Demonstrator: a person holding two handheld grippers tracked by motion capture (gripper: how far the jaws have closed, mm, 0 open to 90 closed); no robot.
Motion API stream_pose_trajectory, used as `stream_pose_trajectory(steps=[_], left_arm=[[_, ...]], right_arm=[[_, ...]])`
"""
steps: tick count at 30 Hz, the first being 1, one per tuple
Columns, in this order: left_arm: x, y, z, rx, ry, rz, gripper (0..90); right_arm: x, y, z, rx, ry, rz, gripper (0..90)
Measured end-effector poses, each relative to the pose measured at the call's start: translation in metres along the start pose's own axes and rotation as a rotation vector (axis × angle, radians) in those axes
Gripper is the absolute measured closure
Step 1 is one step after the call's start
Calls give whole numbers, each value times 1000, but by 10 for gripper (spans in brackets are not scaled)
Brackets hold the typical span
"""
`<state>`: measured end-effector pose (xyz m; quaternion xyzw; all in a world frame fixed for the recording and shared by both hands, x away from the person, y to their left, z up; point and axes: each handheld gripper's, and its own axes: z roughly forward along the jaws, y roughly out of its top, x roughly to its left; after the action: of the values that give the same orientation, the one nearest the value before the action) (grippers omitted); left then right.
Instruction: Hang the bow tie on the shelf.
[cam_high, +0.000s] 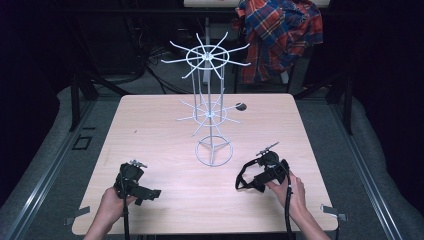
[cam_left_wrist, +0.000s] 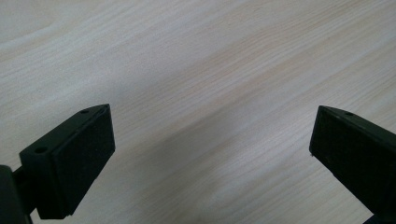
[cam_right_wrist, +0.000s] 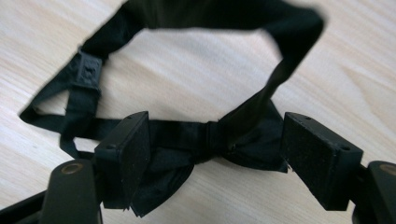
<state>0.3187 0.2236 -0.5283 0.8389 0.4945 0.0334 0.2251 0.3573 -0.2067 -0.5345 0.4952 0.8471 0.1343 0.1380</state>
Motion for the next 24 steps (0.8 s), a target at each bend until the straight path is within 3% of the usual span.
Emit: stream_pose_trajectory(steps=[9, 15, 19, 21, 24], left_arm=[[0, 0, 0, 5, -2, -1, 2], [0, 0, 0, 6, -3, 0, 2], [0, 0, 0, 6, -3, 1, 2], [0, 0, 0, 6, -4, 1, 2], [0, 0, 0, 6, -4, 1, 2]], right_arm=[[-6, -4, 9, 69, -34, -23, 243], [-11, -5, 8, 106, -28, -21, 244], [-13, -6, 9, 106, -24, -14, 244], [-18, -6, 7, 136, -31, -22, 230], [-22, -7, 5, 124, -28, -3, 221]])
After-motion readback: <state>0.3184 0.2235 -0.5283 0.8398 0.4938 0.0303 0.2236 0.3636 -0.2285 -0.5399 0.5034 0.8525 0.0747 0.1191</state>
